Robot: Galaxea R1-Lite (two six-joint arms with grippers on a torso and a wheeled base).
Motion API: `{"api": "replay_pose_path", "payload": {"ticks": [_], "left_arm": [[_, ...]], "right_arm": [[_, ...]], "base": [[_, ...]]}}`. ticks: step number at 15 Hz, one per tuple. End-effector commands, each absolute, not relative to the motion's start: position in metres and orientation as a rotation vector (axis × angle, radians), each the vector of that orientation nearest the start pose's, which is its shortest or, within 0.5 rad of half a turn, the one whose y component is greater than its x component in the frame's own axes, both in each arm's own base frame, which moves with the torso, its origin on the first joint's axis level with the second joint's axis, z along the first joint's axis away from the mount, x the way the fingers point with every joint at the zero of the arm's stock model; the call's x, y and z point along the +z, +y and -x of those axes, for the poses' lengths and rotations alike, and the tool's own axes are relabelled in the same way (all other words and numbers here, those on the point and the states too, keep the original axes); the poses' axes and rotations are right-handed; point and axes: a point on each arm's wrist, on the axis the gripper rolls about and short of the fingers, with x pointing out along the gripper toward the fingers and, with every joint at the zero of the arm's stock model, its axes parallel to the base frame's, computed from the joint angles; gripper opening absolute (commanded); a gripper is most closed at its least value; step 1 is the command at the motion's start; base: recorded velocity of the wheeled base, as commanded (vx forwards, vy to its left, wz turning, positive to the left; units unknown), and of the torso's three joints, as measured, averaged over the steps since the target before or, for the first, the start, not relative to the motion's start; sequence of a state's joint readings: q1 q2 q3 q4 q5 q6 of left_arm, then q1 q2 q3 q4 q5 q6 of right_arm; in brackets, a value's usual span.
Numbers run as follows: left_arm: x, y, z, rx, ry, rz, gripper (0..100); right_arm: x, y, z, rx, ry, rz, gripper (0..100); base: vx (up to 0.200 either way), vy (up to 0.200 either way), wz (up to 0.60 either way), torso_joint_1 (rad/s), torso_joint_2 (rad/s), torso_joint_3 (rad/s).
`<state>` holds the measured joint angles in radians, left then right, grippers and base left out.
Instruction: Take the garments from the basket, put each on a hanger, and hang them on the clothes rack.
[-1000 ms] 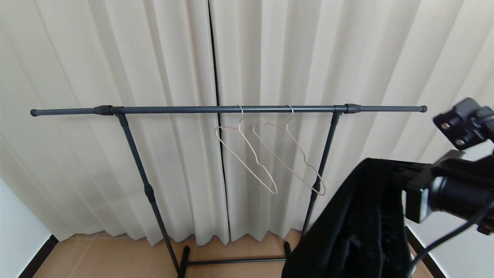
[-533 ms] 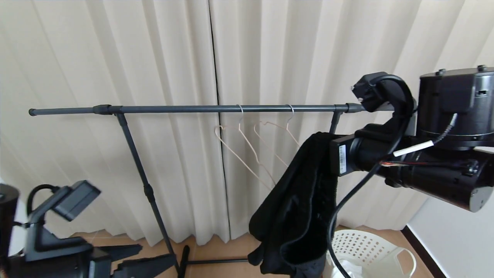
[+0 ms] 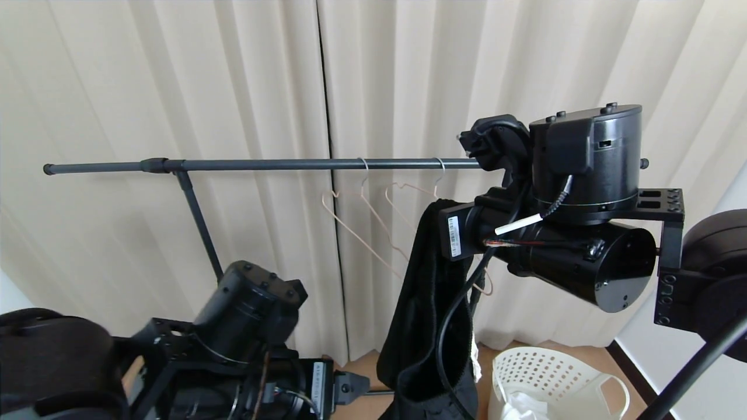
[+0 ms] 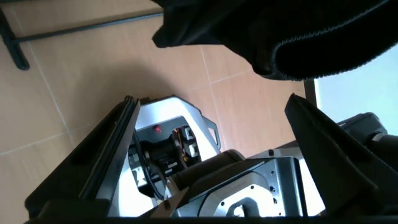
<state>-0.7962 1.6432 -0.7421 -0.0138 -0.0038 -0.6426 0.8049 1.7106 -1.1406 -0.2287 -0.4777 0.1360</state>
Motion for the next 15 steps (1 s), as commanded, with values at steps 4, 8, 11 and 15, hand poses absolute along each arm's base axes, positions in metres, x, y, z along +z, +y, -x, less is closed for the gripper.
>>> {"api": "replay_pose_path", "payload": {"ticks": [4,8,11,15], "left_arm": [[0.100,-0.216,-0.187,-0.466,1.057,0.186,100],[0.096,-0.226,-0.191,-0.477,1.040,0.190,100],[0.094,-0.233,-0.201,-0.450,0.997,0.227,100],[0.096,-0.234,-0.207,-0.443,0.983,0.239,100]], "right_arm": [[0.232,0.232,-0.230,0.307,0.293,0.077,0],[0.234,0.233,-0.227,0.301,0.286,0.076,0],[0.235,0.234,-0.222,0.300,0.282,0.079,0],[0.239,0.231,-0.219,0.304,0.273,0.070,0]], "base": [[0.000,0.000,0.00,0.000,0.00,0.000],[0.000,0.000,0.00,0.000,0.00,0.000],[0.000,0.000,0.00,0.000,0.00,0.000],[0.000,0.000,0.00,0.000,0.00,0.000]]}}
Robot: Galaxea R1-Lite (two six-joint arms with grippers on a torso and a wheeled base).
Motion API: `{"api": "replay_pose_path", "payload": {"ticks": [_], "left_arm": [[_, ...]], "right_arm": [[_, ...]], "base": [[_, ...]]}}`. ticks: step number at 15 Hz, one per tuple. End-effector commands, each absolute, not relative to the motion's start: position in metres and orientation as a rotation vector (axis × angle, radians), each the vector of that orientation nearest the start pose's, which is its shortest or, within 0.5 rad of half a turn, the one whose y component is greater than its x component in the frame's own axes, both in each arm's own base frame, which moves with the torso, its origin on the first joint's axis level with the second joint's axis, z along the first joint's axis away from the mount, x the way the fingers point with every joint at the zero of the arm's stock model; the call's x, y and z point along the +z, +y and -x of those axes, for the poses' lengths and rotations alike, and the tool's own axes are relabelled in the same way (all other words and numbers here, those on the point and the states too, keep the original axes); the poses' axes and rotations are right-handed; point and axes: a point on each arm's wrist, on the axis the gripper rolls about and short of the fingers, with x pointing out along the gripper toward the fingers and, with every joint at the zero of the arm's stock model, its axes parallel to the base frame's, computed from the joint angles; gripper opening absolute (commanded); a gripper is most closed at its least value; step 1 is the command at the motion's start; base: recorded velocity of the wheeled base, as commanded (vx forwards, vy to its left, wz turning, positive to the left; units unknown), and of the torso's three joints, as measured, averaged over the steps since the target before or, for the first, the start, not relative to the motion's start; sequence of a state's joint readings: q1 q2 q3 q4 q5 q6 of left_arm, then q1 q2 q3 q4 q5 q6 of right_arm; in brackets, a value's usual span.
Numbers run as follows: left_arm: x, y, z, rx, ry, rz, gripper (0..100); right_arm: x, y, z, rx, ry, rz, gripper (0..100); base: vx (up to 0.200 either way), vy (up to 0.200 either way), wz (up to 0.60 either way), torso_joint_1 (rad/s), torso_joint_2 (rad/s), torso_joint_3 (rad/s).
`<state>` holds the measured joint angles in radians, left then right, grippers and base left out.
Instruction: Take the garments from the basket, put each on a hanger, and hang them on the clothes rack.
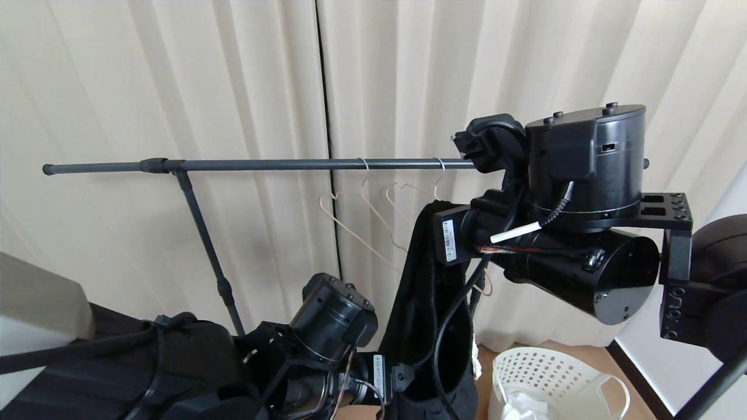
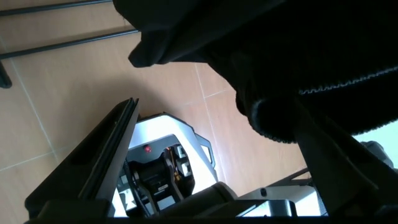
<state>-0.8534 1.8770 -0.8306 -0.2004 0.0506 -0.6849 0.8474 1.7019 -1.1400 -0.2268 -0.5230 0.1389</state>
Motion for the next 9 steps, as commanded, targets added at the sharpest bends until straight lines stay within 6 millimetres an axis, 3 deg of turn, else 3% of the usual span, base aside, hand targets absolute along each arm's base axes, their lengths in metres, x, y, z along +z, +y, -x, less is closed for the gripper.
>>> {"api": "replay_pose_path", "payload": {"ticks": [1,6,9], "left_arm": [[0.090,-0.236,-0.208,-0.433,0.994,0.229,100],[0.062,-0.248,-0.211,-0.403,1.039,0.174,100],[0.056,-0.248,-0.212,-0.388,1.046,0.162,100]], "right_arm": [[0.243,0.230,-0.217,0.306,0.265,0.060,0],[0.251,0.219,-0.204,0.314,0.247,0.038,0],[0.256,0.209,-0.196,0.314,0.235,0.028,0]], "base": [[0.000,0.000,0.00,0.000,0.00,0.000],[0.000,0.000,0.00,0.000,0.00,0.000],[0.000,0.000,0.00,0.000,0.00,0.000]]}}
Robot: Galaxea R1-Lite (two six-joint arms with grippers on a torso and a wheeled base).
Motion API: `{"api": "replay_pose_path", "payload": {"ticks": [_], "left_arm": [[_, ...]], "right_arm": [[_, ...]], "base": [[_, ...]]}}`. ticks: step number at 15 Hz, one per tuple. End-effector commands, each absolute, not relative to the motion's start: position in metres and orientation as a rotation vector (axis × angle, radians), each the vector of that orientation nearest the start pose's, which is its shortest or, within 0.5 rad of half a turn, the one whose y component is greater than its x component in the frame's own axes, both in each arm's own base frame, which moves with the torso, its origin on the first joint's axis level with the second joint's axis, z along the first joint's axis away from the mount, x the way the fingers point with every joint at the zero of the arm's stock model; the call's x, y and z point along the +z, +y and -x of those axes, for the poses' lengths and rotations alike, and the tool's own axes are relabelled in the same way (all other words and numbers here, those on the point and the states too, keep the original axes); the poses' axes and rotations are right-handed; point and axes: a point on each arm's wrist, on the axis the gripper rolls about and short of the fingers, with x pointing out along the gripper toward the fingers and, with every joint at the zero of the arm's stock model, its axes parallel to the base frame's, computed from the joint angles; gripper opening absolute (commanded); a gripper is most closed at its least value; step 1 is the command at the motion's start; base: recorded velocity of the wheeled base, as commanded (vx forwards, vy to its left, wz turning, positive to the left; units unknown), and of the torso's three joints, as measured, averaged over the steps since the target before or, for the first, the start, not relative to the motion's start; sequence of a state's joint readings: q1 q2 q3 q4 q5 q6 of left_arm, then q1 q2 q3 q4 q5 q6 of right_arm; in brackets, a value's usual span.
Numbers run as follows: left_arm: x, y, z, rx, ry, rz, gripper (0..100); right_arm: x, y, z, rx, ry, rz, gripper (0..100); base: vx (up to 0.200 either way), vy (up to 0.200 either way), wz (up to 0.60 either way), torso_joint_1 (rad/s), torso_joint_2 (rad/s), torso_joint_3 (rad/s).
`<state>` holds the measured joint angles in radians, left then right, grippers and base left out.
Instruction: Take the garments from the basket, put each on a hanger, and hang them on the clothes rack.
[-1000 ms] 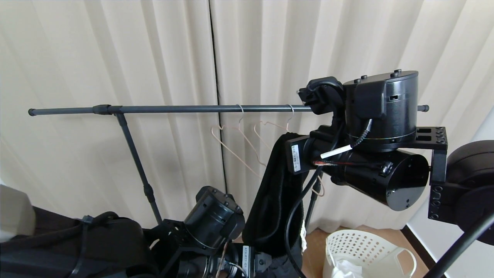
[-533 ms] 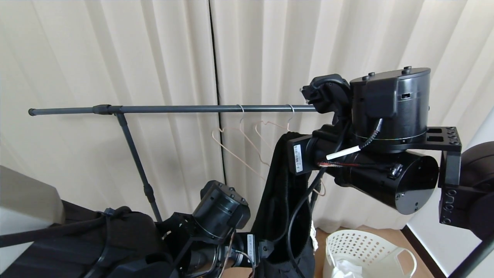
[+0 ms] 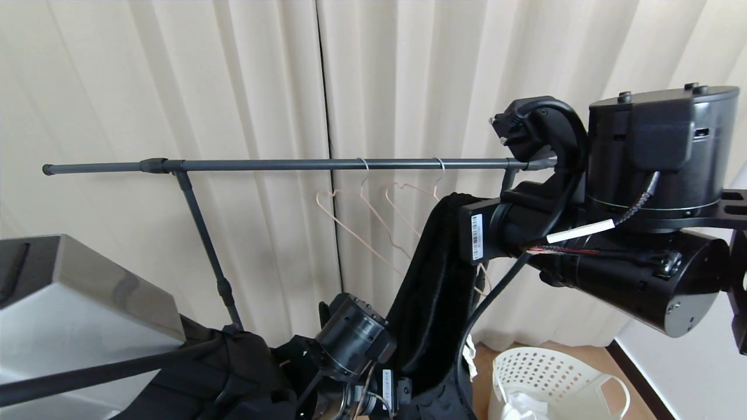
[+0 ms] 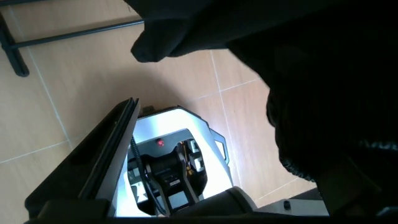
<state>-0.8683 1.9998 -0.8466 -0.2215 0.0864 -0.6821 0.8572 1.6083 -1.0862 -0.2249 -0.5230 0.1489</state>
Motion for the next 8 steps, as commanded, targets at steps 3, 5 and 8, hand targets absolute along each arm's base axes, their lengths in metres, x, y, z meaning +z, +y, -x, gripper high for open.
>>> {"api": "replay_pose_path", "payload": {"ticks": [3,5,8], "left_arm": [[0.067,-0.243,-0.212,-0.342,0.983,0.161,100],[0.080,-0.238,-0.210,-0.339,0.939,0.164,0],[0.094,-0.235,-0.210,-0.272,0.834,0.136,0]], "right_arm": [[0.254,0.196,-0.194,0.254,0.234,0.032,0],[0.251,0.191,-0.193,0.240,0.242,0.038,0],[0.239,0.183,-0.187,0.231,0.272,0.069,0]], "base": [[0.000,0.000,0.00,0.000,0.00,0.000],[0.000,0.000,0.00,0.000,0.00,0.000],[0.000,0.000,0.00,0.000,0.00,0.000]]}}
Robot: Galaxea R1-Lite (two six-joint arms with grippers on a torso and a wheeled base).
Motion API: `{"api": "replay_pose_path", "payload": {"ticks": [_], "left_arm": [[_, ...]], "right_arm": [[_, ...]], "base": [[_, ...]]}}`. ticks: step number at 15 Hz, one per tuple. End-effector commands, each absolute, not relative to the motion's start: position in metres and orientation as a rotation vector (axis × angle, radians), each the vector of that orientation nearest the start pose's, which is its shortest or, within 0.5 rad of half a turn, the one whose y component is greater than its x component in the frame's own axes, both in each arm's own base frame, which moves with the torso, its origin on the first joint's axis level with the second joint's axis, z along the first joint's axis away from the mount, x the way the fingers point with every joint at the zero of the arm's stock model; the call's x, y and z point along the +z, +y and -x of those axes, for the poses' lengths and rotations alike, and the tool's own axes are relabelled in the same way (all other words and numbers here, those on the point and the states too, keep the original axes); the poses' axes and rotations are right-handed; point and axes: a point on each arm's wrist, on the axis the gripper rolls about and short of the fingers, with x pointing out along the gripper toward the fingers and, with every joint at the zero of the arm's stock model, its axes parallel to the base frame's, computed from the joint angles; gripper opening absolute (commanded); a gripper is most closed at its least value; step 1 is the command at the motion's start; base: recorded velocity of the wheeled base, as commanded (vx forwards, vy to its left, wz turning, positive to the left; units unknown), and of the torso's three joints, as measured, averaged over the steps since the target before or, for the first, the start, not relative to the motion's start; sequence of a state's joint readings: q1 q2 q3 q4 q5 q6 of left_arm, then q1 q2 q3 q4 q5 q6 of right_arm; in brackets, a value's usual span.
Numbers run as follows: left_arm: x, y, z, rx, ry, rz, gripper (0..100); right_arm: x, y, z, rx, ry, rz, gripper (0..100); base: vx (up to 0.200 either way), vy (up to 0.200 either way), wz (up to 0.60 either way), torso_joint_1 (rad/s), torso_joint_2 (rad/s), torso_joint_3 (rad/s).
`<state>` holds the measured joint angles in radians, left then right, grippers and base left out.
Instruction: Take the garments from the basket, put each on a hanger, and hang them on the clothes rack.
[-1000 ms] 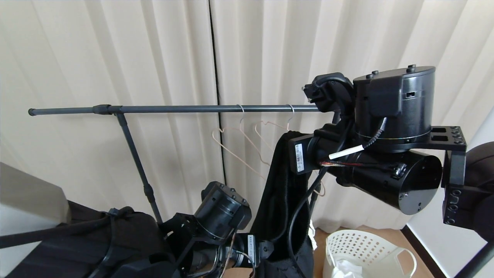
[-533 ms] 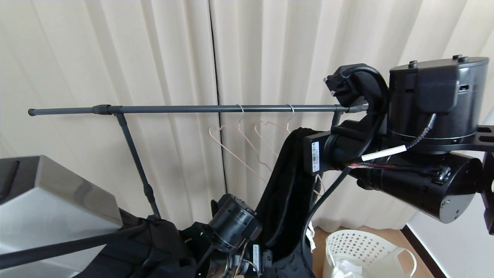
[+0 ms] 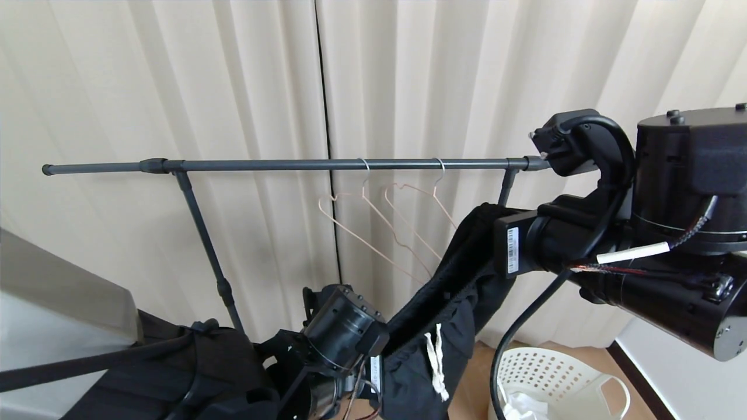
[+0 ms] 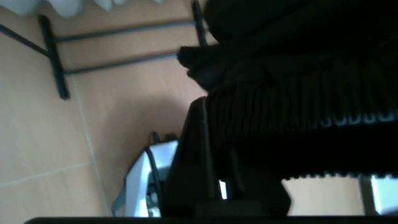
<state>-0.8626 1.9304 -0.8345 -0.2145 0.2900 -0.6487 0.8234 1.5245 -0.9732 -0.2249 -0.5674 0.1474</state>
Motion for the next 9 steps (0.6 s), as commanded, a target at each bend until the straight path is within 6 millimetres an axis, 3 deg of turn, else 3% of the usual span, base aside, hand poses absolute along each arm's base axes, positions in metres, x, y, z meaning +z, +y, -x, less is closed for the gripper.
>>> {"api": "replay_pose_path", "payload": {"ticks": [1,9], "left_arm": [[0.098,-0.233,-0.211,-0.253,0.806,0.125,0],[0.163,-0.205,-0.206,-0.299,0.654,0.103,0]], "right_arm": [[0.235,0.180,-0.185,0.228,0.287,0.083,0],[0.198,0.159,-0.174,0.214,0.439,0.336,0]], "base": [[0.000,0.000,0.00,0.000,0.00,0.000],[0.000,0.000,0.00,0.000,0.00,0.000]]}}
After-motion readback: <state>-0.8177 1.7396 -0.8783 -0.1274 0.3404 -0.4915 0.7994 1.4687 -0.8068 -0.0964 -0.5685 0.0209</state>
